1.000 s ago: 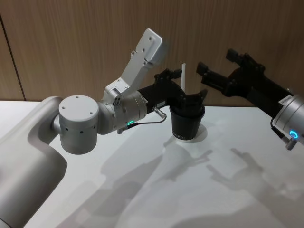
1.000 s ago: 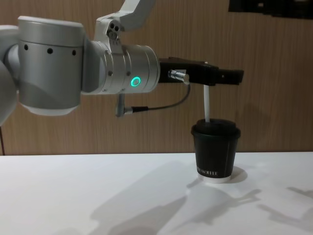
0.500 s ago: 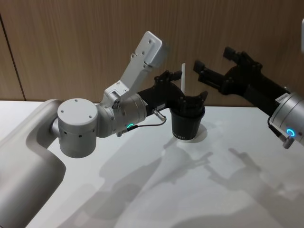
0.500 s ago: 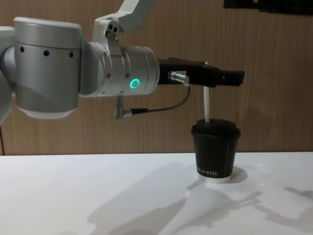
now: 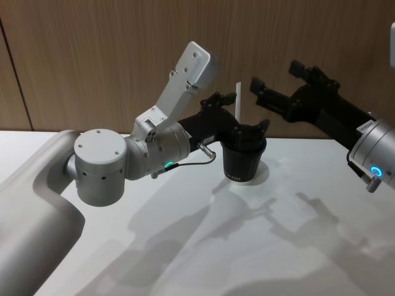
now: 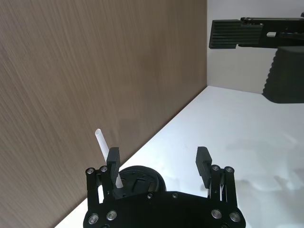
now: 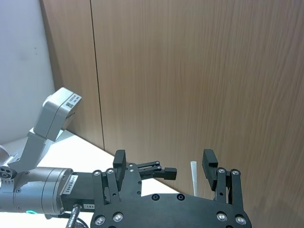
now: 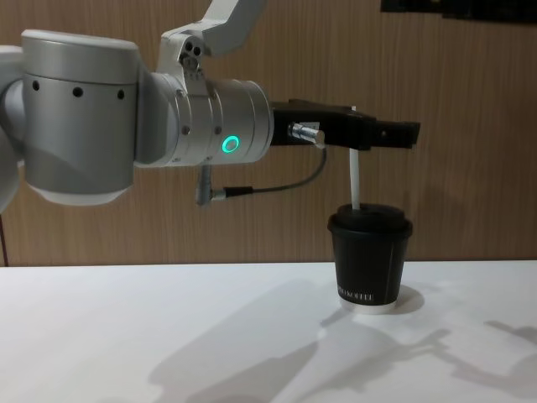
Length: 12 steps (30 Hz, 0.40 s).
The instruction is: Pick up the straw with one hand, pass it to the other hand, and insert it into the cup.
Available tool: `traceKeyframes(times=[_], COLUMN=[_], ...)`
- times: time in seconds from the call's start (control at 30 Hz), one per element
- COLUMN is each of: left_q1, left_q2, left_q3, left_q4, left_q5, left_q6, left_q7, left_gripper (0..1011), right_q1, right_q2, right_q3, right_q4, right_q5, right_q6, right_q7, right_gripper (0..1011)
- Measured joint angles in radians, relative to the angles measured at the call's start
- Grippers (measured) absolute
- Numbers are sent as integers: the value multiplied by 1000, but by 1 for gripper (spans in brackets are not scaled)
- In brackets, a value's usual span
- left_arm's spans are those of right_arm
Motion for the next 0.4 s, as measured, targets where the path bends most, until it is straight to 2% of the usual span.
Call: traceKeyframes(times=[0.4], left_q1=[1], left_q2=[1], left_q3=[0], left_q4=[-2], left_q5=[1], left_q6=[1], left_q7=[0], left_gripper=[1003], right_q1=[1], right_q2=[0], right_q3=[-1], right_q4=[-1], right_q5=[0], right_q6=[1], right_q7=[-1], right_gripper=[1001])
